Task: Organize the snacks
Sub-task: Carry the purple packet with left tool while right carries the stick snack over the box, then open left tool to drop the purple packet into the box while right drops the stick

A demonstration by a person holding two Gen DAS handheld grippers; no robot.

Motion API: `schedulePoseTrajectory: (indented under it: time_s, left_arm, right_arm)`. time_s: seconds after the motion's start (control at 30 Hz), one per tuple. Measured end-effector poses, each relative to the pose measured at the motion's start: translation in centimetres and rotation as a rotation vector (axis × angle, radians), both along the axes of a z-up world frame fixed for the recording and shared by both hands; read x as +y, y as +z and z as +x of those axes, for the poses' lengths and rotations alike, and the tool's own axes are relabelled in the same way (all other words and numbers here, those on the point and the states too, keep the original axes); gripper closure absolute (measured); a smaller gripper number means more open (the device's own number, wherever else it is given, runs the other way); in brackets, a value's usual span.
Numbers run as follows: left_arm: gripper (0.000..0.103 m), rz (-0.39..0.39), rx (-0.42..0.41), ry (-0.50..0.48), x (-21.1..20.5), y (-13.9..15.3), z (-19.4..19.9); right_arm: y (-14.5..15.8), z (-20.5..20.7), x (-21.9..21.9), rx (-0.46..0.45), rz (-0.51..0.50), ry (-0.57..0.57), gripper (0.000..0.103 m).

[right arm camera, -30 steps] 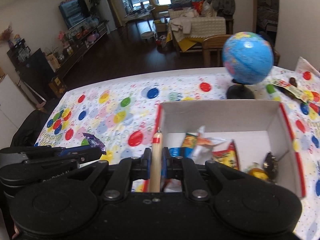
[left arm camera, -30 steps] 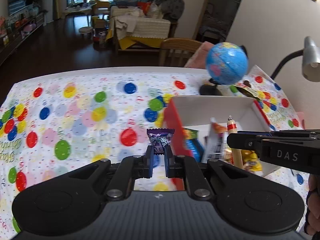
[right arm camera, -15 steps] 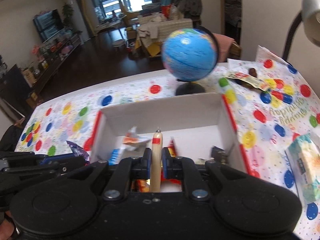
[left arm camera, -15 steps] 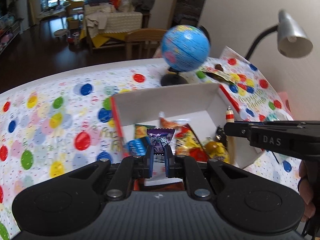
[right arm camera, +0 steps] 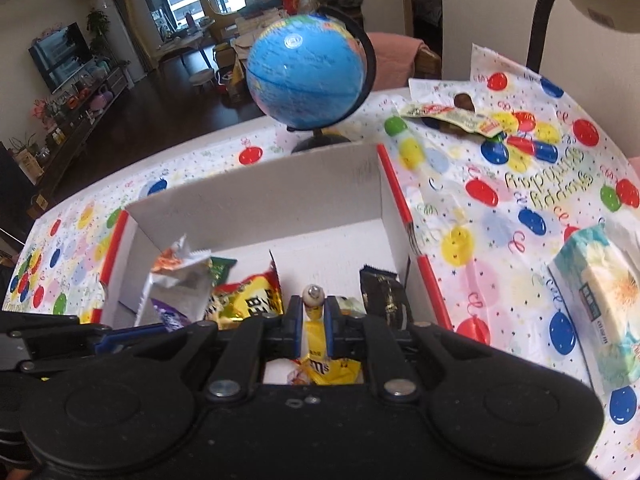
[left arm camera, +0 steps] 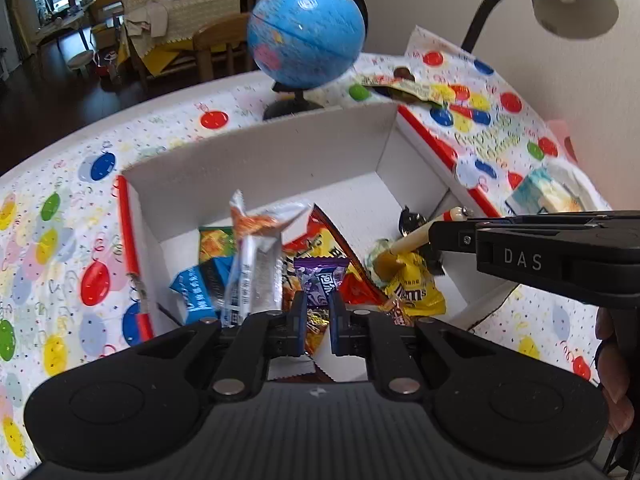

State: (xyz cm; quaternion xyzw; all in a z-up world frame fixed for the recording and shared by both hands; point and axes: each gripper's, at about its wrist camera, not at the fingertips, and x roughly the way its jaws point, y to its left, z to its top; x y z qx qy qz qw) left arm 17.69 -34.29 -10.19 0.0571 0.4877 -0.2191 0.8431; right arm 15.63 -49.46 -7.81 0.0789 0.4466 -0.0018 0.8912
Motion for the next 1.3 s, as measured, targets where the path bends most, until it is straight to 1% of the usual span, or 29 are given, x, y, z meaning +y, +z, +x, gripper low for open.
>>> schedulePoseTrajectory:
  time_s: [0.17, 0.3, 0.53, 0.6, 0.73, 0.8, 0.83, 0.9, 0.97, 1.03, 1.07, 1.2, 1.27, 1.3]
  left_arm:
    - [0.092, 0.032, 0.027, -0.024, -1.1, -1.5, 0.3]
    - [0.092, 0.042, 0.04, -0.029, -1.3, -2.1, 0.4]
    - [0.092, 0.046, 0.025, -0.031, -1.1, -1.9, -0.1]
    - [0.089, 0.046, 0.02, -0.025, -0.9, -1.6, -0.3]
    - [0.073, 0.031, 0.012, -0.011, -0.2, -1.0, -0.8]
    - [0.073, 0.027, 0.004, -0.006, 0.1, -0.5, -1.1]
    - [0.072, 0.024, 0.001, -0.003, 0.3, -0.3, -1.3]
    - [0.067, 0.021, -0.008, 0.001, 0.6, 0.2, -1.7]
    - [0.047, 0.014, -0.024, 0.007, 1.1, 0.8, -2.3]
    - [0.043, 0.011, -0.053, 0.019, 1.6, 1.6, -2.8]
    - [0.042, 0.01, -0.061, 0.022, 1.8, 2.0, -3.1]
    - [0.042, -0.004, -0.086, 0.047, 3.2, 3.2, -3.7]
    - [0.035, -0.008, -0.102, 0.065, 4.0, 3.8, -4.1]
    - [0.033, -0.015, -0.11, 0.073, 4.5, 4.1, -4.4]
  right_arm:
    - [-1.4, 0.0, -0.3, 0.033, 0.014, 0.001, 0.094]
    - [-2.0, -0.4, -0.5, 0.05, 0.03, 0.008, 0.088]
    - [-1.7, -1.5, -0.6, 0.044, 0.043, 0.019, 0.08]
    - [-1.4, -1.8, -0.5, 0.036, 0.042, 0.023, 0.078]
    - [-0.8, -2.6, -0.4, 0.017, 0.043, 0.035, 0.074]
    - [-0.4, -3.0, -0.3, 0.007, 0.046, 0.045, 0.072]
    - [-0.1, -3.2, -0.1, 0.002, 0.043, 0.049, 0.07]
    - [0.4, -3.8, 0.2, -0.014, 0.043, 0.055, 0.065]
    - [1.0, -4.4, 0.4, -0.032, 0.045, 0.054, 0.061]
    - [1.6, -5.0, 0.6, -0.05, 0.05, 0.051, 0.055]
    - [1.9, -5.2, 0.7, -0.059, 0.051, 0.048, 0.053]
    - [3.2, -6.4, 1.2, -0.105, 0.056, 0.047, 0.038]
    - [3.7, -7.0, 1.6, -0.122, 0.06, 0.049, 0.034]
    - [3.8, -7.3, 1.8, -0.127, 0.059, 0.05, 0.031]
